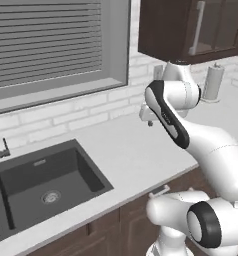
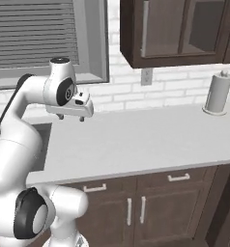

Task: Take a straw from the drawer in front and place it inside the glass cup on the dining counter.

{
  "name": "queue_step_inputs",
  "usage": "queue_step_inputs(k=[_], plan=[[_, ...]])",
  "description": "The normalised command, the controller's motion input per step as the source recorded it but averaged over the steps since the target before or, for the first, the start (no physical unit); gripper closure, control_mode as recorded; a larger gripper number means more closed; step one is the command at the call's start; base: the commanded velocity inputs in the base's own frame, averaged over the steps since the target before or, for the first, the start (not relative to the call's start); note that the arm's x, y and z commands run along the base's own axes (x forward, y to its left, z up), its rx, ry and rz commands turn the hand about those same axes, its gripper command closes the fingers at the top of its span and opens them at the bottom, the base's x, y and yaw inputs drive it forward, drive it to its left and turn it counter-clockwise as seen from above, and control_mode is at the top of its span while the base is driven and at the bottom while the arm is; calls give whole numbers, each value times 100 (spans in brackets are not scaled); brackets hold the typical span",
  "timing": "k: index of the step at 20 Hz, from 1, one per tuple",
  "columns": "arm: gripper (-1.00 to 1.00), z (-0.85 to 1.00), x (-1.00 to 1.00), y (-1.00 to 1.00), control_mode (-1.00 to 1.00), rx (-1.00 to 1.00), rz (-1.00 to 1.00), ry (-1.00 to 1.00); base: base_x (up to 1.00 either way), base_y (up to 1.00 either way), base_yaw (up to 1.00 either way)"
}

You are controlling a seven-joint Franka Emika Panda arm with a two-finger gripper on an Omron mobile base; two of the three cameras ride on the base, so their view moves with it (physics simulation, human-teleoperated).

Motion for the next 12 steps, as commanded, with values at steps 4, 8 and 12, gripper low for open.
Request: queue_step_inputs(k=[4, 8, 12], plan=[[-100, 0, 0, 0, 100, 0, 0, 0, -48, 33, -40], [-100, 0, 0, 0, 100, 0, 0, 0, -42, 49, -34], [-100, 0, 0, 0, 100, 0, 0, 0, -12, 49, -27]])
